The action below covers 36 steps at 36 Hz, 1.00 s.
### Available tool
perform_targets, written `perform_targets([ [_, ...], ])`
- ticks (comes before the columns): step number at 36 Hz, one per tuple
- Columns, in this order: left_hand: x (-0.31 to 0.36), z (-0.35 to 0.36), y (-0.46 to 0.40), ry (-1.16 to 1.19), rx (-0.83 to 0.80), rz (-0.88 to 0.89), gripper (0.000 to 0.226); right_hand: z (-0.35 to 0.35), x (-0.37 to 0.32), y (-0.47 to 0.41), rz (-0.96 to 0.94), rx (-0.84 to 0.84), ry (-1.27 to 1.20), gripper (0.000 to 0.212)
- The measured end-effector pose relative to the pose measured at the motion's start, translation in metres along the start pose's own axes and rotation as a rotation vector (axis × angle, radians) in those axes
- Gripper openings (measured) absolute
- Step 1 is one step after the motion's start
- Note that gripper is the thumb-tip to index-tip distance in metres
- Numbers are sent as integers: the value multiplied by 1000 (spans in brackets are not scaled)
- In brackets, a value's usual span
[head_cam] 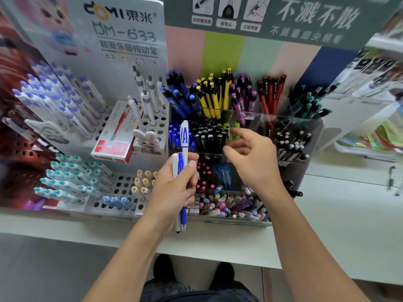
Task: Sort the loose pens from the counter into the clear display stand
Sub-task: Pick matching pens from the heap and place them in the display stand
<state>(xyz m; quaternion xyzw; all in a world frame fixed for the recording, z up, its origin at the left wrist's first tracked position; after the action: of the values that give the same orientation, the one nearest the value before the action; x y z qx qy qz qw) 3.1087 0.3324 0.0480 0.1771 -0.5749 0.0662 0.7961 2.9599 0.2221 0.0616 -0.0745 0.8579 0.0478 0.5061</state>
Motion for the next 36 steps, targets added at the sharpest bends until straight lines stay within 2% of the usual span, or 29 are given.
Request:
perform_targets([
  [4, 1, 5, 1, 3, 6, -9, 13, -3, -5, -5, -31, 26, 5, 22],
  [10, 1, 12, 3, -24, 7, -10, 13, 12, -7, 3, -13, -150, 174, 28],
  [17, 5, 17, 6, -18, -13, -25, 13, -1, -2, 14, 60, -4, 72, 51],
  [23, 5, 24, 8, 113, -70, -103, 17, -13, -1, 10, 82, -46, 7, 39],
  [26, 6, 26, 9, 153, -111, -152, 21, -20, -10, 15, 78, -20, -119, 18],
  [32, 9, 36, 14, 129, -334, -211, 31, -18, -25, 23, 218, -297, -499, 18],
  [36, 10, 41, 15, 38, -394, -217, 31, -20, -28, 23, 165, -264, -554, 18],
])
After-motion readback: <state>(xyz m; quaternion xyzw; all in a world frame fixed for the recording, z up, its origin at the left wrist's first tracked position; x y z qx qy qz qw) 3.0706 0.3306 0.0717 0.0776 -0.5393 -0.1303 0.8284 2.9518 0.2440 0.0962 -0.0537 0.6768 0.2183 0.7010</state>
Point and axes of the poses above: each hand's wrist, its own y-axis away from the middle knuckle, its own z-axis out of the palm, x = y × z, the point moved 2 cm from there along -y, towards the middle knuckle, and after that the axes turned 4 degrees about z, right-handed, at the moved point
